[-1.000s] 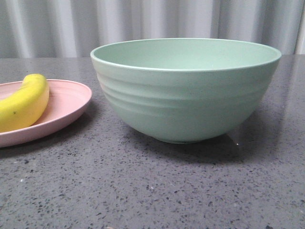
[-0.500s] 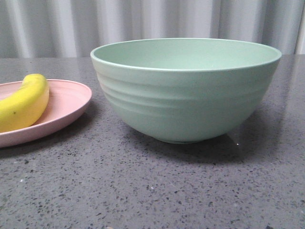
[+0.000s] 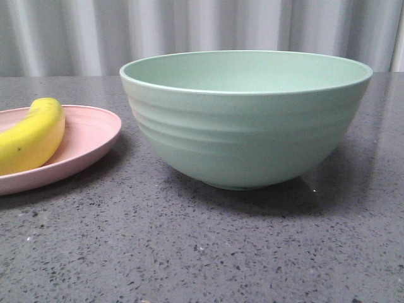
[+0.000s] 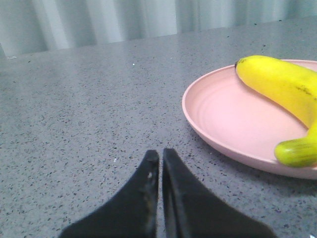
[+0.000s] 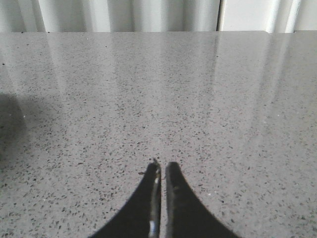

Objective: Transfer banana from pink plate to green bowl

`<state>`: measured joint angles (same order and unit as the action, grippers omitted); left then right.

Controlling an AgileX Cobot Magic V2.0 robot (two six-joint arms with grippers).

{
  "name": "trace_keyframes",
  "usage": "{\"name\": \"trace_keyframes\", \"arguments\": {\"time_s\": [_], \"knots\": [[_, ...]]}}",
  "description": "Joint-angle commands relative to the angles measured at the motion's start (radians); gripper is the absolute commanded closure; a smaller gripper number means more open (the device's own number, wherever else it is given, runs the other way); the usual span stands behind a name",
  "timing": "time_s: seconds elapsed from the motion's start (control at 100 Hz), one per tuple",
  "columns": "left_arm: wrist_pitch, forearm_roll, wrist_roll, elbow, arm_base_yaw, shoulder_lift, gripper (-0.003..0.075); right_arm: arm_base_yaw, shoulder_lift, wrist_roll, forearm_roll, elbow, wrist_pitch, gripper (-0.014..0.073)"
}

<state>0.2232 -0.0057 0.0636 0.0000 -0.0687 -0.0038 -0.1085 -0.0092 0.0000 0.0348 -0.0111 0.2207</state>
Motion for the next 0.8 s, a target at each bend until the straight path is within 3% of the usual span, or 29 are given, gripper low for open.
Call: {"name": "trace_keyframes", "arguments": {"time_s": [0.0, 0.42, 0.55, 0.79], "knots": [[-0.084, -0.01, -0.006, 0.011, 0.001, -0.029, 0.074, -0.005, -0.025, 0.0, 0.012, -0.019, -0.07, 0.0659], [-0.091, -0.01, -0.006, 0.011, 0.001, -0.029, 0.0741, -0.005, -0.025, 0.0, -0.005, -0.019, -0.088, 0.0659], [-0.187, -0.076, -0.006, 0.009, 0.001, -0.029, 0.0741, -0.005, -0.025, 0.0, -0.035, -0.017, -0.133, 0.0659], [-0.204, -0.067, -0.005, -0.084, 0.001, -0.022, 0.0741, -0.005, -0.009, 0.0, -0.035, 0.079, -0.067, 0.0658]]}}
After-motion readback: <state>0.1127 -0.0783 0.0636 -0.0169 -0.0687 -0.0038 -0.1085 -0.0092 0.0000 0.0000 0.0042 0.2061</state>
